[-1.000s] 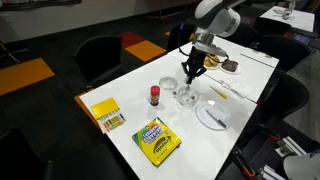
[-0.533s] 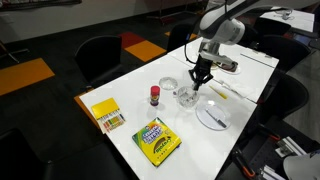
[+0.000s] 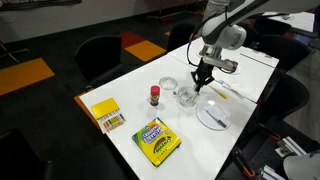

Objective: Put one white sachet in the glass container.

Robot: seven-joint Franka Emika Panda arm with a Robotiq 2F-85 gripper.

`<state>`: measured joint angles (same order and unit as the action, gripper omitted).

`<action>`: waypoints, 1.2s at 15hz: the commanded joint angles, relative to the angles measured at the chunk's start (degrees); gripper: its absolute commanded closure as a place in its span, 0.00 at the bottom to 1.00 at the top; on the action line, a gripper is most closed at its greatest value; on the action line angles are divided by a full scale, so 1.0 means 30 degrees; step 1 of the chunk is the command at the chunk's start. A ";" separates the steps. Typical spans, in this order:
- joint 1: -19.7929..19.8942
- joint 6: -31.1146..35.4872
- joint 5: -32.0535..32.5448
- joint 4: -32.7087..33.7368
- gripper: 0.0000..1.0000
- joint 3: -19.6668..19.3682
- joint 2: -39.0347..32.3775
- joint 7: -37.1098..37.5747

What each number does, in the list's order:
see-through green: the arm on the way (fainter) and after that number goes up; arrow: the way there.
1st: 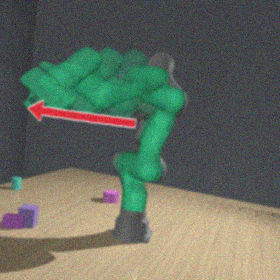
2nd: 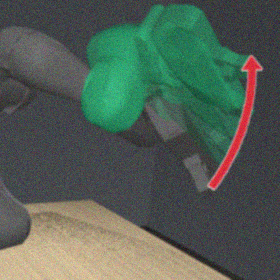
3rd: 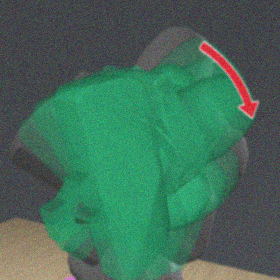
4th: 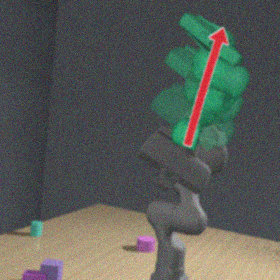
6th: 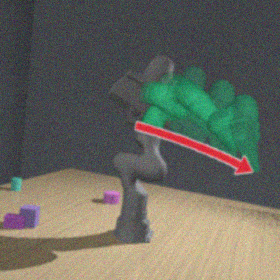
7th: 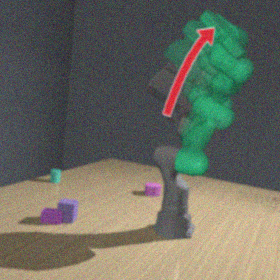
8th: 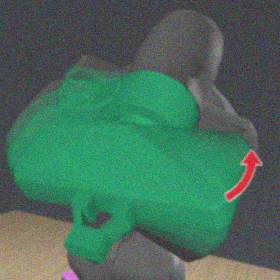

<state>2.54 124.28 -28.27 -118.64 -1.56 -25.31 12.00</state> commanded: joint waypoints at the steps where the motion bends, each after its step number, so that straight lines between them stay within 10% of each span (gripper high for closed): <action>1: 0.0165 0.1204 -0.0118 -0.0010 0.99 0.0258 -0.0607 -0.0560; 11: 0.0103 0.2416 0.0279 0.0603 0.99 0.0546 -0.1992 -0.0260; 12: 0.0172 0.2385 0.0197 0.0668 0.72 0.0609 -0.2016 -0.0405; 18: 0.0081 0.2144 0.0403 0.0814 0.36 0.0725 -0.1059 -0.0761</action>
<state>2.44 130.93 -28.23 -116.29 -0.16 -30.26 11.00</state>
